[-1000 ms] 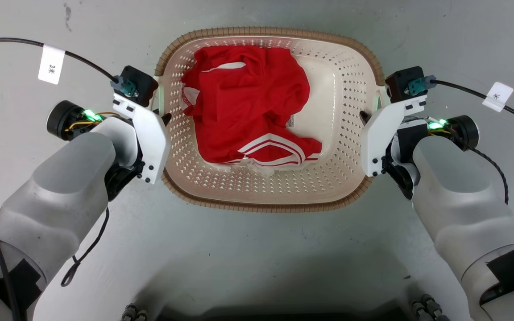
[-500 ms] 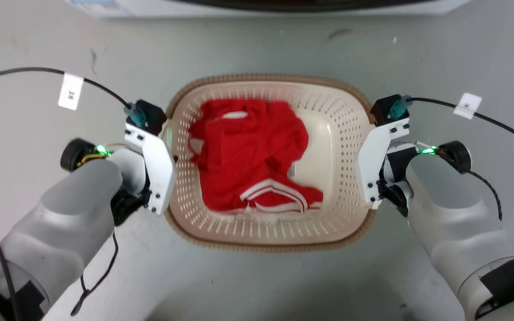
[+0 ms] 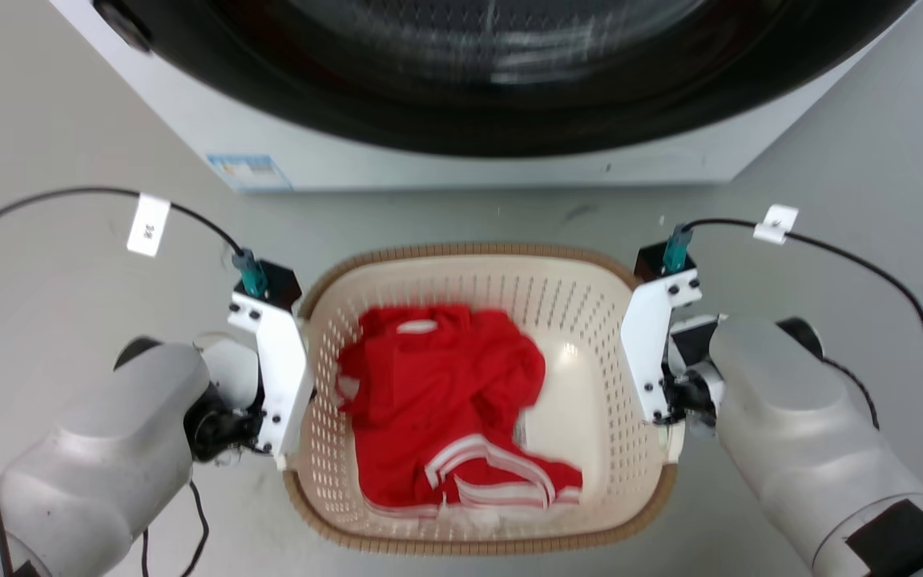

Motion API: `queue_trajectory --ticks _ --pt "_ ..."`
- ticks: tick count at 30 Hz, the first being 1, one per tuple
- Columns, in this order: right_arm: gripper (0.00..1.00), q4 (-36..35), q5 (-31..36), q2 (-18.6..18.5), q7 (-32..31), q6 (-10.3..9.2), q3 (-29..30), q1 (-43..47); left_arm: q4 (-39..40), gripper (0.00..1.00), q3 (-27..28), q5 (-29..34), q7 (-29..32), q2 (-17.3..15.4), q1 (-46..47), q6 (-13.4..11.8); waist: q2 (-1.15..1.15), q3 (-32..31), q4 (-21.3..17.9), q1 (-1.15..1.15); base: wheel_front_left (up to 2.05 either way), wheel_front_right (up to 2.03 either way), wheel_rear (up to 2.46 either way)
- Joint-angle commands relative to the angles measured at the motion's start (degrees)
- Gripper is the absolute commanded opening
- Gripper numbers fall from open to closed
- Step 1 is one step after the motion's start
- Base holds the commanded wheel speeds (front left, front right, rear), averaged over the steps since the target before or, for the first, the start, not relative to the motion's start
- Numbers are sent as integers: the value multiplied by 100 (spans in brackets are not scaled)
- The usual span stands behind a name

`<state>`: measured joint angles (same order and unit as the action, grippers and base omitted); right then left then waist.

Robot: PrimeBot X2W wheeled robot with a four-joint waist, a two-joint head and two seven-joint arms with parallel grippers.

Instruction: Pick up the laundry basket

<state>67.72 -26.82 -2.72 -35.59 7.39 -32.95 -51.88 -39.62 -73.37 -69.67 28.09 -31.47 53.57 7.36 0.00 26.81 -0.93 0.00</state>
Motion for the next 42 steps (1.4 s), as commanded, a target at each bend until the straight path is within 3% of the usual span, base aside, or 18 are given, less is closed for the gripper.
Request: queue_trajectory --ticks 1,9,23,42 --pt "0 3 -23 -28 -155 18 -98 143 48 0 5 -51 66 -46 -74 19 0 -519 -40 0 0 0 0" --pt "0 -122 -301 -28 -700 19 -324 360 75 0 7 -154 326 -117 -302 16 0 -1353 -66 0 0 0 0" --pt "0 -362 -752 -33 -1093 19 -819 1084 -49 0 -1 -421 896 -141 -1170 16 0 -2557 -111 0 0 0 0" --pt "0 -456 -1110 -24 -1264 23 -1081 1047 -154 0 0 -608 1237 -8 -1235 16 0 -2740 -150 0 0 0 0"
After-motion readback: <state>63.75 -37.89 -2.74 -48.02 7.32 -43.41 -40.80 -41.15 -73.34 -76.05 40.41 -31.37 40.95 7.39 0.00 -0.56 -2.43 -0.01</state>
